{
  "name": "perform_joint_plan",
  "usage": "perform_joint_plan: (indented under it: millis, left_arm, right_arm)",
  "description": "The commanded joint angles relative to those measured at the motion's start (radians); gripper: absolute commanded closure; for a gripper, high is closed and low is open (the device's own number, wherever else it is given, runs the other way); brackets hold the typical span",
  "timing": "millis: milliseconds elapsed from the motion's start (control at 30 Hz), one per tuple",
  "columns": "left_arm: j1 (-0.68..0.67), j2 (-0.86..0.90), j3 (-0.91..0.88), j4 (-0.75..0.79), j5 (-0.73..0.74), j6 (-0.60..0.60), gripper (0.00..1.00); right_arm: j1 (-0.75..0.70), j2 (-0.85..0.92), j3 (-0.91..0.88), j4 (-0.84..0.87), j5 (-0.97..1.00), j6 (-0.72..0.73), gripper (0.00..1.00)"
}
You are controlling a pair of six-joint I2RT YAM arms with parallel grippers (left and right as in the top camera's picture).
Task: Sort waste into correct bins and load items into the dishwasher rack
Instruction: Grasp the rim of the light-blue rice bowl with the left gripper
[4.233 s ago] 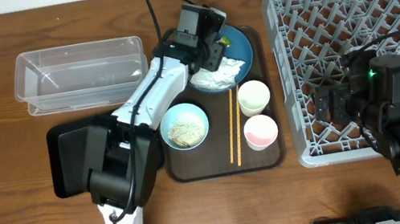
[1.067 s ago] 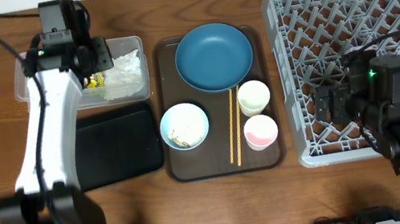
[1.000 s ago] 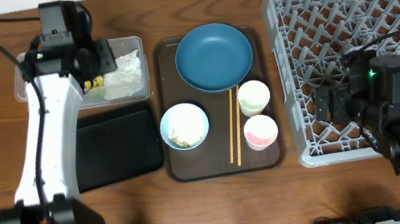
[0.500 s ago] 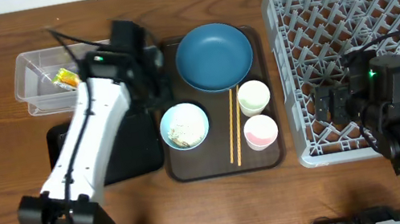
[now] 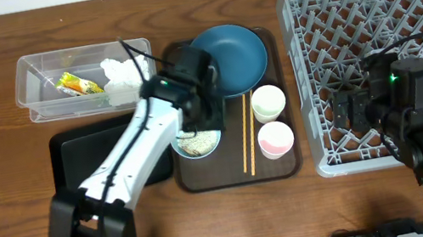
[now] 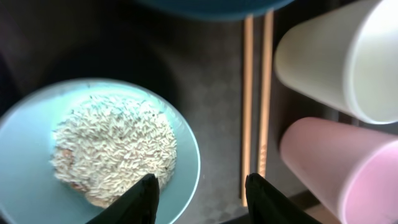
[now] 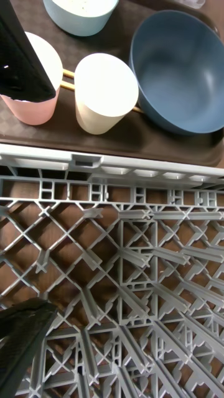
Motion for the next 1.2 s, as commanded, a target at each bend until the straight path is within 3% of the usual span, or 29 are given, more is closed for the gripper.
perform_joint_plan:
  millis: [0,267,600,1167]
  left_arm:
    - [-0.029,0.029,-0.028,0.021,-0.085,-0.039,0.52]
    - [-0.064,0.122,-0.029,0.051,-0.089,-0.039,0.52]
    - [-0.071,0.171,-0.029,0.051,-0.089,-0.043,0.79]
    - [-0.071,0.174,-0.077,0.059,-0.089,-0.061,0.88]
  right_arm:
    - [-0.013,-0.006,0.021,-0.004,-0.004,-0.013,0.01]
    - [-0.013,-0.006,0.021,-0.011,-0.004,-0.013,0.01]
    - [-0.013,-0.006,0.021,-0.016,-0.004,-0.013,0.01]
    - [-0.013,-0.006,0.021,-0.022,-0.004,-0.013,0.01]
